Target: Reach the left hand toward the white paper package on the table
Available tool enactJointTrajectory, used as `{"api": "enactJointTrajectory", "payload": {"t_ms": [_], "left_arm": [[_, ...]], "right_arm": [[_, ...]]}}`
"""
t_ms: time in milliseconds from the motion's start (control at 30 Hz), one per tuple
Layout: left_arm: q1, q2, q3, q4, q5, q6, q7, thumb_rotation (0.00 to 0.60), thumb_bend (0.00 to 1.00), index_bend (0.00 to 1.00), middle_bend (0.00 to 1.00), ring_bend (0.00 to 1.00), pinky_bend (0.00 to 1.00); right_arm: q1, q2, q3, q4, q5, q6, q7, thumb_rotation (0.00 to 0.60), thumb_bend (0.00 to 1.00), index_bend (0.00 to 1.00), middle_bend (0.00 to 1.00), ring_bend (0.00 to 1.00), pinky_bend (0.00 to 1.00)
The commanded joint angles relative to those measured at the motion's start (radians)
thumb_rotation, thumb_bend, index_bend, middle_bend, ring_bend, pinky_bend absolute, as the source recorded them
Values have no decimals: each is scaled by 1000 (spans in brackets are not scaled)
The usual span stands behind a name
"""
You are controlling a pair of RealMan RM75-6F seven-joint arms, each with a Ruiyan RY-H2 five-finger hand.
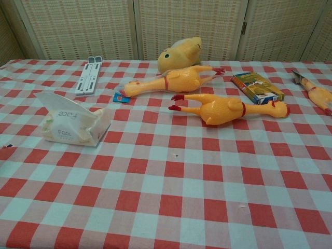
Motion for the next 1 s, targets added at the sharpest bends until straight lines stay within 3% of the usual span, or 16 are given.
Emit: {"api": "enactJointTrajectory", "payload": {"t_ms": [33,300,467,667,1000], "left_arm": [[0,0,0,1,0,0,1,600,437,206,916,961,975],[-10,-12,3,18,5,-15,21,600,437,206,916,961,975],[-55,-22,-6,23,-6,-93,47,600,447,208,929,962,974],[-149,-95,-37,93,-19,-200,109,600,453,222,945,968,975],[-238,-241,-75,283,-39,-238,87,600,456,211,946,969,974]], "right_arm": [[-6,-4,1,8,-7,16,7,600,313,84,320,221,353],[-10,1,1,11,-13,37,32,600,313,85,320,222,353],[-10,3,3,11,-5,33,32,600,313,85,320,222,353],[-11,13,-3,5,-15,36,40,600,312,85,320,222,353],[-5,25,-7,0,-13,23,53,600,313,90,320,222,353]]}}
